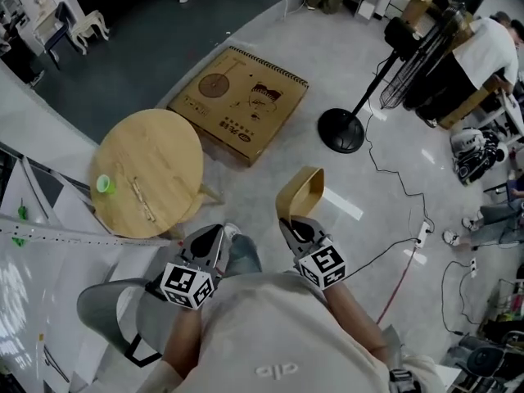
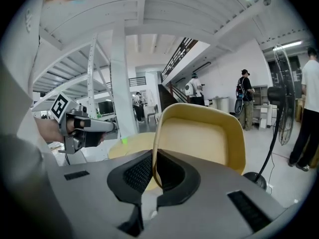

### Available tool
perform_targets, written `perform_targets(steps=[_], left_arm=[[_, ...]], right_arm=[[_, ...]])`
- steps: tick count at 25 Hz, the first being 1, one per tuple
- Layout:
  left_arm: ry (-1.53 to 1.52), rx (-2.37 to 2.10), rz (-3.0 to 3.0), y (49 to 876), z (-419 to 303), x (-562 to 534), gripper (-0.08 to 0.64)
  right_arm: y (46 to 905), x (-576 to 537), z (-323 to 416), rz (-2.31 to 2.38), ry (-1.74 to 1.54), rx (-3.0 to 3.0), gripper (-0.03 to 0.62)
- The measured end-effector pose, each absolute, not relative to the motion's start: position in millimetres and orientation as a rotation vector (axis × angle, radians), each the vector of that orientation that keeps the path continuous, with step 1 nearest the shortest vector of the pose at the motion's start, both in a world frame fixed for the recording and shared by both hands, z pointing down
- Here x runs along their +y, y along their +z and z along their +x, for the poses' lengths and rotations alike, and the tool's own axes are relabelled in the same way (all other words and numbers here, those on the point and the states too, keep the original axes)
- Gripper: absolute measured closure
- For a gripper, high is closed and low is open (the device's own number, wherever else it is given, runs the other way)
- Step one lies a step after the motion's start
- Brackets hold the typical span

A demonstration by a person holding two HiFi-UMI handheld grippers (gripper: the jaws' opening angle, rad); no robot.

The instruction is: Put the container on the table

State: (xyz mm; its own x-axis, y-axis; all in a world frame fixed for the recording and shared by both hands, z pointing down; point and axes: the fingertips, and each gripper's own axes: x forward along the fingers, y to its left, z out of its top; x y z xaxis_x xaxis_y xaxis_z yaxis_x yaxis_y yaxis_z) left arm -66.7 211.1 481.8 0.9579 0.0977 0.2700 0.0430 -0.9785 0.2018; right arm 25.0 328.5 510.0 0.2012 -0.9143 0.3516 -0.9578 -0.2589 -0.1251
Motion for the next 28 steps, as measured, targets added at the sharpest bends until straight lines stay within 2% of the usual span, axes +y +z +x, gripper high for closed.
perform_targets(steps=[6,12,28], left_arm=[[0.392,0.081,2.894,477.1,12.0,105.3,0.545],[0.387,0.008,2.877,480.7,50.7,2.1,0.545],[0.442,-0.564,2.703,509.0,13.1,-117.6,0.545]], right_arm=[[502.9,227.2,105.8,2.304,0.566,-1.826,0.560],[505.1,122.7,149.7,2.204,0.571,-1.858,0.560],[582.2,-53.0,155.8,1.502,0.683,-2.107,0.560]])
